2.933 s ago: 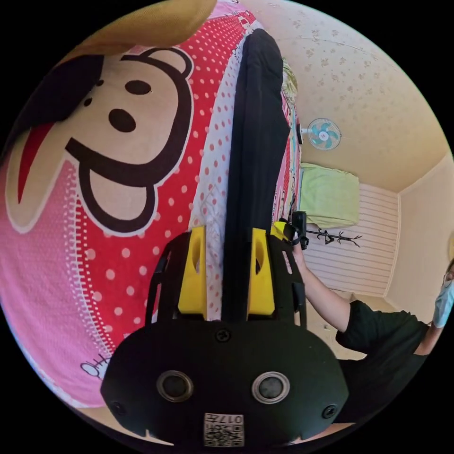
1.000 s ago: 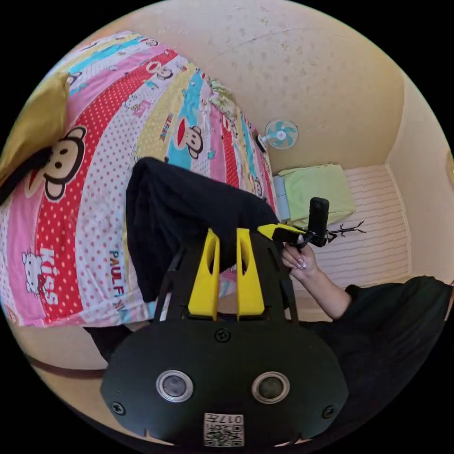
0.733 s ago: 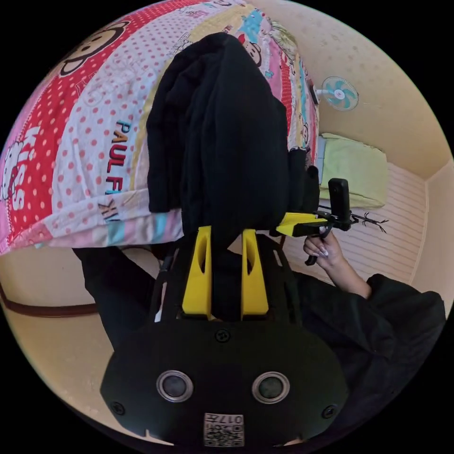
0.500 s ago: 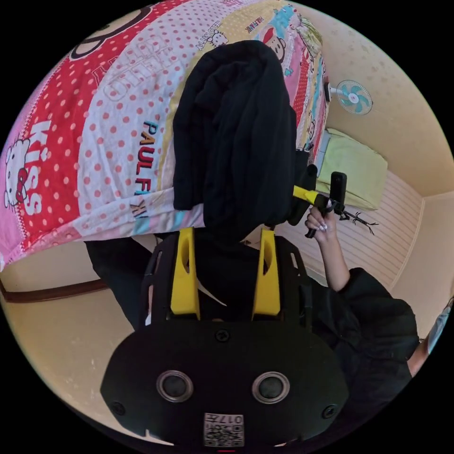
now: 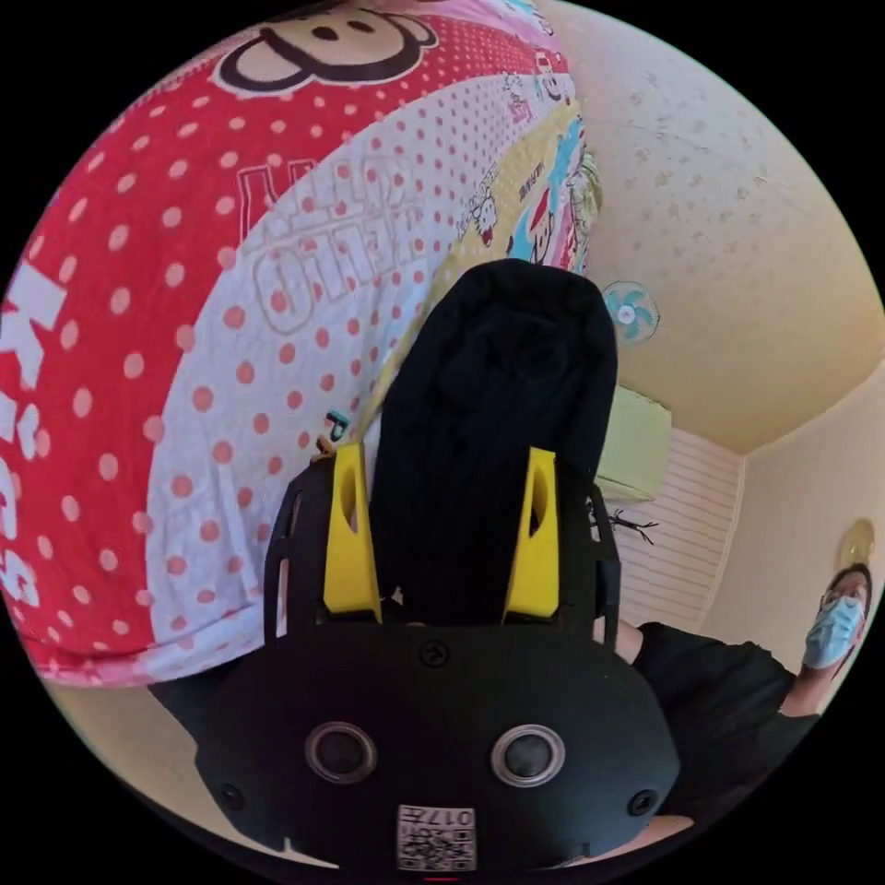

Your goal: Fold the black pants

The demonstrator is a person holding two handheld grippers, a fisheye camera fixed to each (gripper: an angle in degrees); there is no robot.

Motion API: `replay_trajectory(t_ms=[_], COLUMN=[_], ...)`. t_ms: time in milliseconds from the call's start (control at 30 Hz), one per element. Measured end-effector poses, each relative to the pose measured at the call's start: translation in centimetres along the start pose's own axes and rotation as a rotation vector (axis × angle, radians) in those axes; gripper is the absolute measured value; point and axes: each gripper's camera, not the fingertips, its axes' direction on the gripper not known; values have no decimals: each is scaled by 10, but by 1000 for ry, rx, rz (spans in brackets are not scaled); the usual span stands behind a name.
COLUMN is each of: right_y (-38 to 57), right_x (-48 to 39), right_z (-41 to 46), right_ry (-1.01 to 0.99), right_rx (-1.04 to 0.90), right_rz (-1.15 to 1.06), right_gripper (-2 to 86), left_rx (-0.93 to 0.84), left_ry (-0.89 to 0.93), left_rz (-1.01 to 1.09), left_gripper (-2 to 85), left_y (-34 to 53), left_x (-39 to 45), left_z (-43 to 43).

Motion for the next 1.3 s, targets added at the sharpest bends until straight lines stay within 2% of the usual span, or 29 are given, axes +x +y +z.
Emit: replay_trajectory(t_ms=[67, 133, 233, 367, 433, 600, 833, 900, 967, 1000, 1033, 1067, 1100, 1133, 1167, 1200, 1300], right_y=[6, 11, 23, 48, 64, 112, 156, 162, 158, 154, 152, 148, 144, 142, 138, 138, 140], right_x=[-1, -5, -15, -48, -66, -116, -162, -153, -136, -119, -110, -91, -70, -58, -37, -24, -24], right_z=[2, 6, 4, -7, -14, -80, -206, -240, -255, -259, -259, -255, -244, -234, -214, -206, -201], right_ry=[-15, -23, -67, -62, -53, -72, 82, 145, 241, 341, 404, 558, 721, 796, 808, 679, 598], right_rx=[17, 2, -19, -174, -213, -80, 84, 115, 89, 76, 69, 58, 35, 9, -9, 28, 12], right_rz=[17, 22, 16, -75, -129, -260, -363, -278, -160, -39, 26, 147, 247, 280, 297, 326, 347], right_gripper=[247, 227, 184, 153, 146, 144, 151, 155, 159, 159, 158, 148, 131, 131, 131, 130, 129], left_rx=[40, -10, 32, -84, -60, -26, -236, -271, -333, -361, -428, -462, -474, -493, -506, -506, -466], left_ry=[47, 76, 26, -81, -87, -17, 52, 57, -15, -47, -135, -245, -275, -290, -300, -303, -371], left_rz=[-26, -52, -88, -5, 17, 142, 368, 377, 323, 288, 217, 154, 126, 62, -20, -49, -100], left_gripper=[214, 202, 173, 147, 140, 136, 136, 136, 135, 134, 120, 96, 82, 54, 58, 61, 59], left_y=[9, 15, 30, 56, 74, 101, 85, 79, 69, 67, 61, 59, 59, 61, 65, 67, 76], left_x=[-6, -3, 15, 54, 72, 145, 278, 296, 301, 298, 287, 272, 263, 244, 222, 213, 173], left_z=[4, 15, 7, -2, -4, 11, 135, 180, 245, 262, 290, 308, 314, 318, 315, 311, 265])
